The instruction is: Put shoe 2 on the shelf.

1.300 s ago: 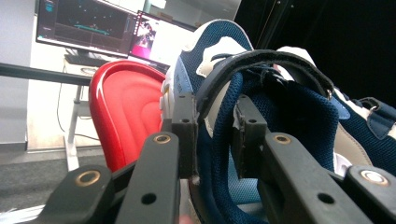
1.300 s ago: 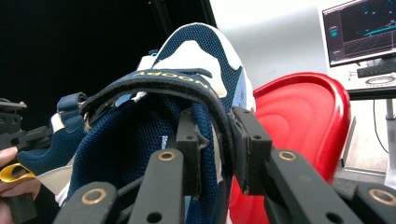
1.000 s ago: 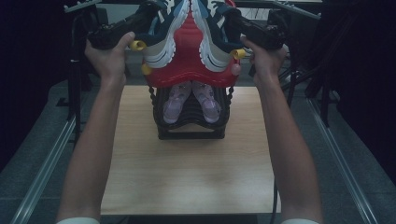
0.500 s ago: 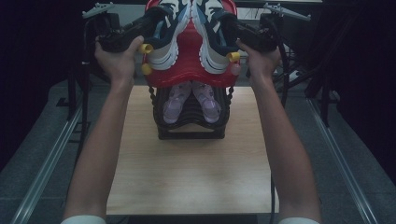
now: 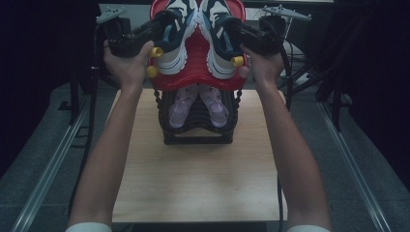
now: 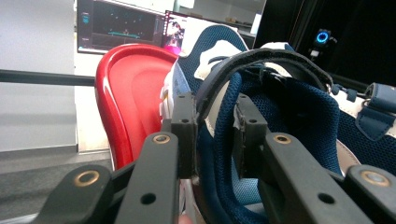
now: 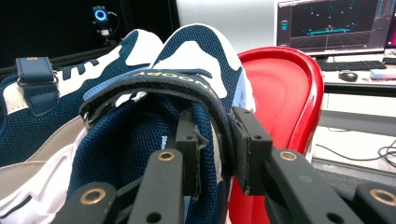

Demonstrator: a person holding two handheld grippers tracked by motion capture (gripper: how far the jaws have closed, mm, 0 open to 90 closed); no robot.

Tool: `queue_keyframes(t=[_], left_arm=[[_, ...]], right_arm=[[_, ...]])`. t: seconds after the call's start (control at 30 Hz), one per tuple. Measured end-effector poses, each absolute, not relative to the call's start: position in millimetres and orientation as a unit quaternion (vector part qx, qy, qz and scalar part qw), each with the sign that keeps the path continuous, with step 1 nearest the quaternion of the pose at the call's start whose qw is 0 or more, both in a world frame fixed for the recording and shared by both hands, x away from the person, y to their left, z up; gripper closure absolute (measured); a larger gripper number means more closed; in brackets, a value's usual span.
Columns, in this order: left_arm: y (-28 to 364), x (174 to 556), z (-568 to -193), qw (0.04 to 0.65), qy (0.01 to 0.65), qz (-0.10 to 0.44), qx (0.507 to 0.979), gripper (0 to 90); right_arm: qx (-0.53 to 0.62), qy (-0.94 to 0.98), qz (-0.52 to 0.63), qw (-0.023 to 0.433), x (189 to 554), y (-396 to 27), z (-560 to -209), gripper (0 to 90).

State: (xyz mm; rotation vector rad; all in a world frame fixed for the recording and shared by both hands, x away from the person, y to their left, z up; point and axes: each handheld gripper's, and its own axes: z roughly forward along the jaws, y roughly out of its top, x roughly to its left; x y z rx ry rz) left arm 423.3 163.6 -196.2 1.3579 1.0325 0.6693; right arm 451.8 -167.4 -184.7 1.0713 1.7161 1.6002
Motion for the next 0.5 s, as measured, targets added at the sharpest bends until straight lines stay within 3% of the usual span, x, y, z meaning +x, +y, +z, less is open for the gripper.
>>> queue_keyframes(t=[0.3,0.5], left_arm=[[157.0,432.2,-209.3,0.598,0.45,0.291,0.596,71.7],[155.5,436.2,-215.0,0.614,0.439,0.276,0.595,62.4]], right_arm=[[0.402,0.647,0.584,0.281,458.0,-159.1,-190.0,70.6],[0.401,0.649,0.587,0.273,461.8,-156.9,-191.0,64.3]])
